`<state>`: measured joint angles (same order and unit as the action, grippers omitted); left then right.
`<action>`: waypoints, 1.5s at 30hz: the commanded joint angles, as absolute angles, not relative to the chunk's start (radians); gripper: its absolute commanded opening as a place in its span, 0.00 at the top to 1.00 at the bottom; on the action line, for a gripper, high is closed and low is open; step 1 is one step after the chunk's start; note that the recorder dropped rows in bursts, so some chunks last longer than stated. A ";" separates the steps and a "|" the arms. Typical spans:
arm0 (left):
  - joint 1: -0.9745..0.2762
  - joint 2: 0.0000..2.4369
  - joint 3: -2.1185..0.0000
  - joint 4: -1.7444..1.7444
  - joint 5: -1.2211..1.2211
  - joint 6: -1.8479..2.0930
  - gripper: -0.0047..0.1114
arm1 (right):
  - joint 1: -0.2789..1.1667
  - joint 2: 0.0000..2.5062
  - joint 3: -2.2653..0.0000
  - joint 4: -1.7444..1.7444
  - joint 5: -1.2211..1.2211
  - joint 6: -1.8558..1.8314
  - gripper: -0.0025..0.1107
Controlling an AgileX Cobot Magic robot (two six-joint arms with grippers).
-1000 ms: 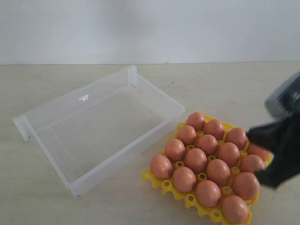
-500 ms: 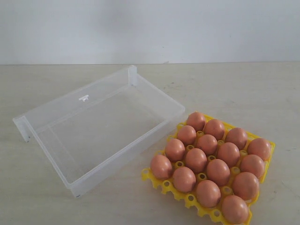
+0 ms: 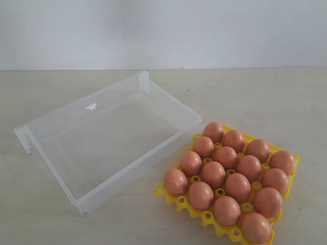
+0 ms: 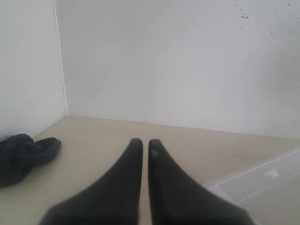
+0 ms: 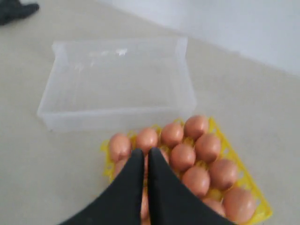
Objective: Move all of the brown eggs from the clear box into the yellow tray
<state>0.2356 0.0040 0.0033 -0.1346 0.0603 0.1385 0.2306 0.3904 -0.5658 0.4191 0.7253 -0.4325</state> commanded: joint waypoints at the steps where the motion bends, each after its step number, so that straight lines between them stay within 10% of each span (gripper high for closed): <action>1: 0.235 0.000 0.000 -0.134 0.053 0.141 0.92 | 0.230 0.357 -0.571 0.415 0.407 -0.586 0.98; 11: 0.235 0.000 0.000 -0.134 0.053 0.141 0.92 | 0.223 0.361 -0.571 0.107 0.097 -0.386 0.98; 22: 0.235 0.000 0.000 -0.134 0.053 0.141 0.92 | -0.062 0.328 -0.176 0.165 -0.824 -0.240 0.98; 27: 0.235 0.000 0.000 -0.134 0.053 0.141 0.92 | -0.060 0.221 0.000 0.085 -0.721 -0.197 0.98; 36: 0.235 0.000 0.000 -0.134 0.053 0.141 0.92 | -0.060 0.000 0.000 0.062 0.328 -0.132 0.98; 45: 0.235 0.000 0.000 -0.134 0.053 0.141 0.92 | -0.060 0.000 0.000 0.118 0.368 -0.132 0.98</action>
<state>0.2356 0.0040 0.0033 -0.1346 0.0589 0.1385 -0.0568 0.0064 0.0011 0.0484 0.3688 -0.1535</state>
